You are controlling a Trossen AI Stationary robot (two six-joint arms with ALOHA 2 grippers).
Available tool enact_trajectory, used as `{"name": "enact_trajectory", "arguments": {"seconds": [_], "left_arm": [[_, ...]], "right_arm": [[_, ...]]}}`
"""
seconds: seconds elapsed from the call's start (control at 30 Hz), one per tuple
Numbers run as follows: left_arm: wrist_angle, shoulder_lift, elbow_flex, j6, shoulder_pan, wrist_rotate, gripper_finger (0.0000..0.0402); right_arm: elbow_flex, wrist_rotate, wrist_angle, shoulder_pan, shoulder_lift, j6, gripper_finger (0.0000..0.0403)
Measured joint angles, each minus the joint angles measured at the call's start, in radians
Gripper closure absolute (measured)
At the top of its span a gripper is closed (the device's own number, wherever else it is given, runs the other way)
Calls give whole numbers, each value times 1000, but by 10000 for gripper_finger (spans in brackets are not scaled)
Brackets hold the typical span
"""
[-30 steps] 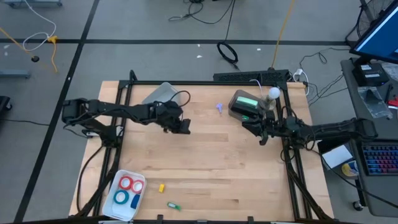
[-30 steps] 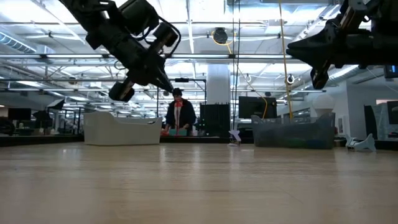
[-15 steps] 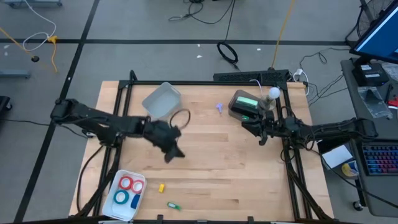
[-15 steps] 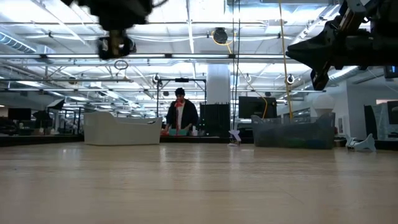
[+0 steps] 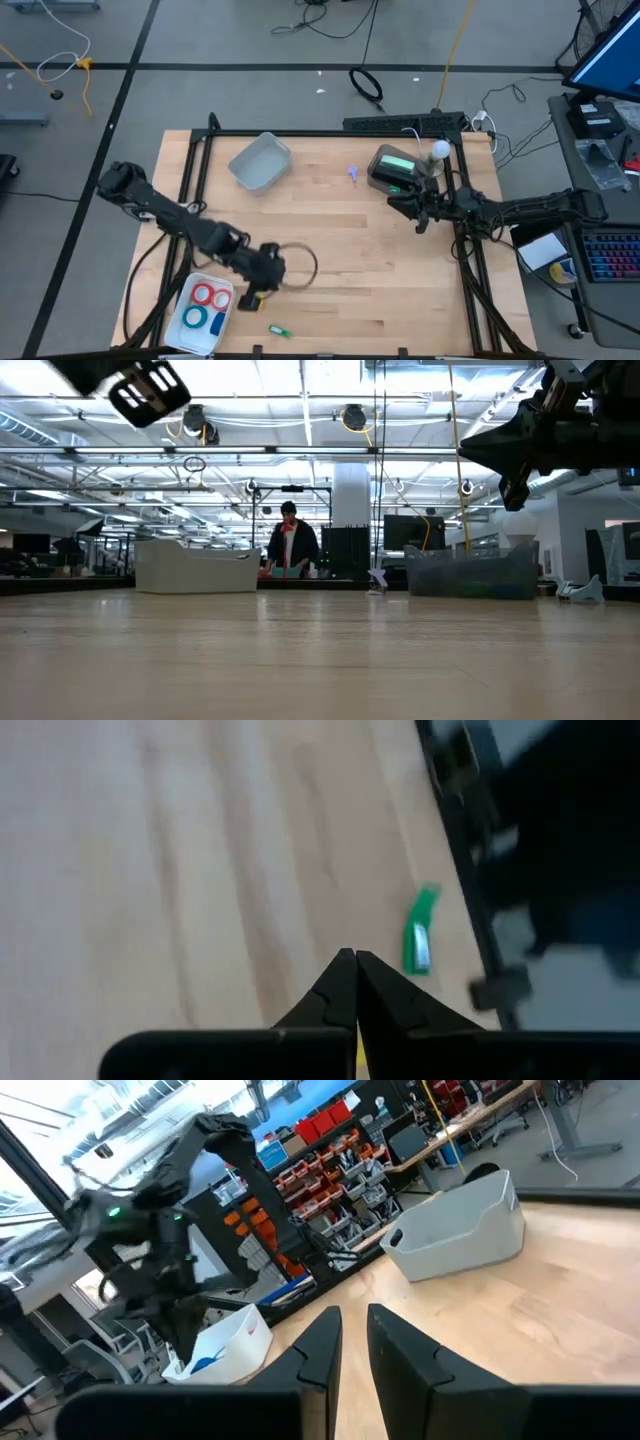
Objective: Pick and place Stapler, Stapler remover, tape
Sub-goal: Put the small green stapler into the black bin
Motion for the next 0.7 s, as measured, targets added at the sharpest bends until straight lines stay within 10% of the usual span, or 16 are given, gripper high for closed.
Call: {"name": "enact_trajectory", "arguments": {"seconds": [0.7], "left_arm": [[83,204,82,-54,-144,14,366]], "right_arm": [[0,-2,-35,0,7,5,360]]}}
